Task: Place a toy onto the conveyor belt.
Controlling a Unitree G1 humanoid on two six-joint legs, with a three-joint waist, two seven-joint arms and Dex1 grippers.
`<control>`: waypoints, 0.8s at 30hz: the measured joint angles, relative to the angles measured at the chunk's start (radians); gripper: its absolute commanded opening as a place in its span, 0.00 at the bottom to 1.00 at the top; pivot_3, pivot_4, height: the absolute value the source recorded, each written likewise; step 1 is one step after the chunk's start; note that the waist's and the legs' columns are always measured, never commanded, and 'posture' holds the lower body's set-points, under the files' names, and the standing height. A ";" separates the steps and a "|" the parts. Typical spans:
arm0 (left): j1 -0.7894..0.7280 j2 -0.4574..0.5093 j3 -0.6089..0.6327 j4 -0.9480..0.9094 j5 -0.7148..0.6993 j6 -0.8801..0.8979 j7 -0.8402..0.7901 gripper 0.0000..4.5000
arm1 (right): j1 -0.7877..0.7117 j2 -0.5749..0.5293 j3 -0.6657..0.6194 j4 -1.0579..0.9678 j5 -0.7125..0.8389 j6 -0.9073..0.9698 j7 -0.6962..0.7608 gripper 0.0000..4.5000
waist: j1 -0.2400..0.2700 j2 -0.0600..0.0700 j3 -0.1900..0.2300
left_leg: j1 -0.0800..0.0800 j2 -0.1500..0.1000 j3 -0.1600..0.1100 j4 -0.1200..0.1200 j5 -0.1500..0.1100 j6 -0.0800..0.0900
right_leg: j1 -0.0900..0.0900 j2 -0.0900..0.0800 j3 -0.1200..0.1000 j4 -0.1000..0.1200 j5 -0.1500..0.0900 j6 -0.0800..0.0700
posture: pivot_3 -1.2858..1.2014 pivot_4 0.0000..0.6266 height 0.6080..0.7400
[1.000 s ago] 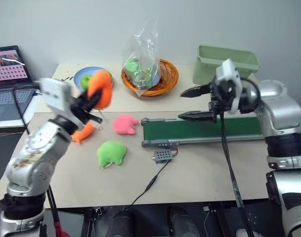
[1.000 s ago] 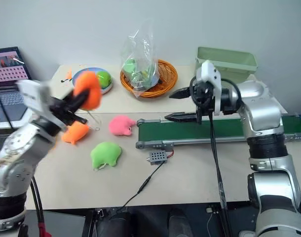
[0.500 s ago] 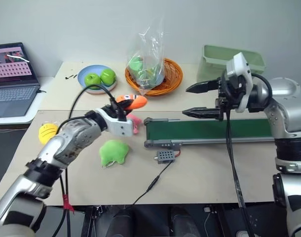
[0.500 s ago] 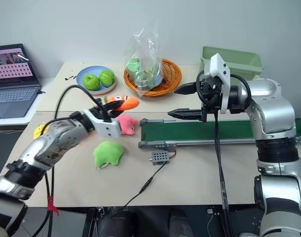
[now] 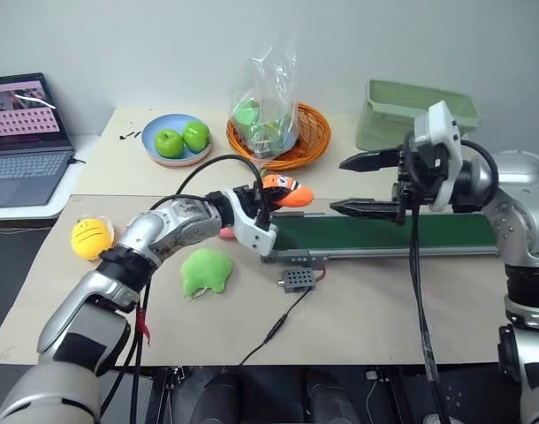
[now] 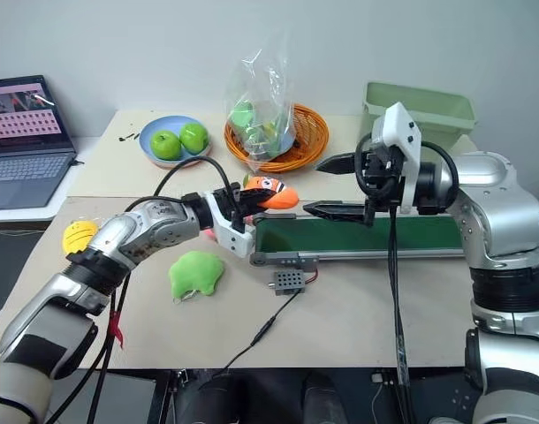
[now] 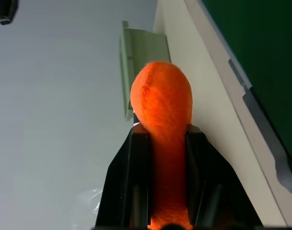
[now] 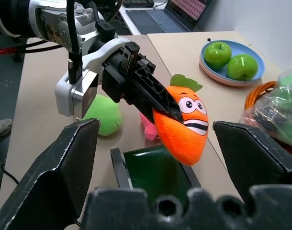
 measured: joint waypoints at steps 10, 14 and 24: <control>0.000 -0.067 -0.036 0.101 0.060 -0.014 -0.028 0.19 | 0.010 -0.012 -0.004 -0.035 0.030 0.015 -0.039 1.00 | 0.000 0.000 0.000 | 0.000 0.000 -0.001 0.001 0.000 0.000 | 0.000 0.000 0.000 0.000 0.000 0.000 | 0.52 0.24 1.00; 0.000 -0.087 -0.045 0.119 0.073 -0.015 -0.030 0.19 | 0.010 -0.012 -0.004 -0.035 0.030 0.015 -0.043 1.00 | 0.001 0.000 0.000 | -0.001 0.000 -0.001 0.001 0.000 0.000 | 0.000 0.000 0.000 0.000 0.000 0.000 | 0.52 0.24 1.00; 0.033 -0.107 -0.031 0.072 -0.008 -0.008 -0.133 0.88 | 0.010 -0.012 0.001 -0.025 0.028 0.010 -0.043 1.00 | -0.002 0.000 0.000 | 0.000 0.000 -0.001 0.002 0.000 0.000 | 0.000 0.000 0.000 0.001 0.000 0.000 | 0.52 0.24 1.00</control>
